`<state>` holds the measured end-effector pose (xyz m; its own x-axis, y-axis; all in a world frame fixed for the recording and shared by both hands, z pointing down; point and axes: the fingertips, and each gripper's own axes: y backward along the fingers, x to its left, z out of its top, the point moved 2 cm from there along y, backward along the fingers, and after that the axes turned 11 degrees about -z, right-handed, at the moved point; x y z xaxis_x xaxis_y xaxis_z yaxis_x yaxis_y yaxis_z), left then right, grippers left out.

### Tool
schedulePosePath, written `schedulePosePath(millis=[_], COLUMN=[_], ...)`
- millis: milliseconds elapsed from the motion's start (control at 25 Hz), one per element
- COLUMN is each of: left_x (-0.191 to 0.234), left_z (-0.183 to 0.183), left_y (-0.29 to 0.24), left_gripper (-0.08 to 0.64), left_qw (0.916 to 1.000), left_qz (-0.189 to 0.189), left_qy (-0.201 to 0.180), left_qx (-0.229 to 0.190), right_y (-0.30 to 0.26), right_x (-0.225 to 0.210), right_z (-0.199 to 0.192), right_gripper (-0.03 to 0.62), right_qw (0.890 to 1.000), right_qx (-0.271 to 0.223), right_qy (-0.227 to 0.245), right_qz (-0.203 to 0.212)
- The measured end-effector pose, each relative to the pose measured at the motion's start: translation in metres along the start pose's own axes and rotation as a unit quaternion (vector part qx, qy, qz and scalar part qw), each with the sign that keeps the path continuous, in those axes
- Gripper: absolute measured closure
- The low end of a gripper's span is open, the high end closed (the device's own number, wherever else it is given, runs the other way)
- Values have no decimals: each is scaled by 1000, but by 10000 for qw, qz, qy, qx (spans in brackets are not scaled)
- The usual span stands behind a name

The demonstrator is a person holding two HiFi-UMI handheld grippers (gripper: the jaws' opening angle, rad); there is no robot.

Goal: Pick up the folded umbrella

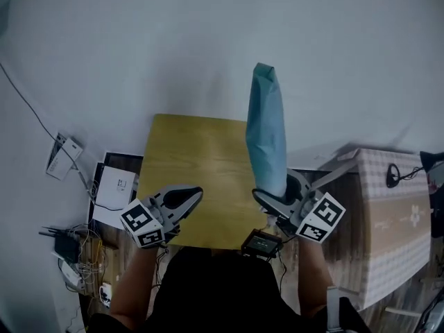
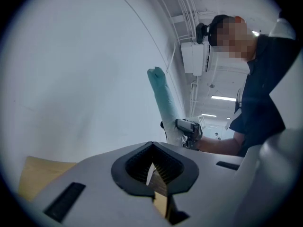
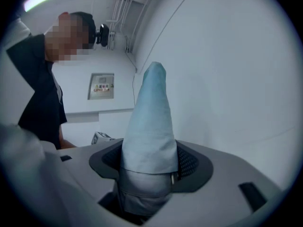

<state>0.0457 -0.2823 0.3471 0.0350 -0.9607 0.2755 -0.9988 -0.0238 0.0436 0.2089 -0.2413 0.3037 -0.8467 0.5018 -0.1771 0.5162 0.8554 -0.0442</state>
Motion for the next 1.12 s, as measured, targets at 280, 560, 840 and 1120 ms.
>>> schedulePosePath(millis=[280,560,840,1120], left_x=[-46,-95,-122,-156], left_z=[7,-4,-21,-34], left_y=[-32,-45,-32,-24], left_gripper=[549,549,549,549], left_qw=[9998,9974,9939,9923], left_qz=[-183,-504,-663,-1237], left_qy=[-69,221,519,-15], left_qx=[33,-461,-712,46], right_y=[82,137,161,163], right_x=[4,26,28,64], right_z=[8,-5,-31,-40], right_gripper=[302,302,302,302], right_qw=[9959,9831,9765,9772], right_qx=[-692,-1255,-1350,-1248], right_qy=[-543,-893,-1300,-1395], right_qz=[197,991,1065,1002])
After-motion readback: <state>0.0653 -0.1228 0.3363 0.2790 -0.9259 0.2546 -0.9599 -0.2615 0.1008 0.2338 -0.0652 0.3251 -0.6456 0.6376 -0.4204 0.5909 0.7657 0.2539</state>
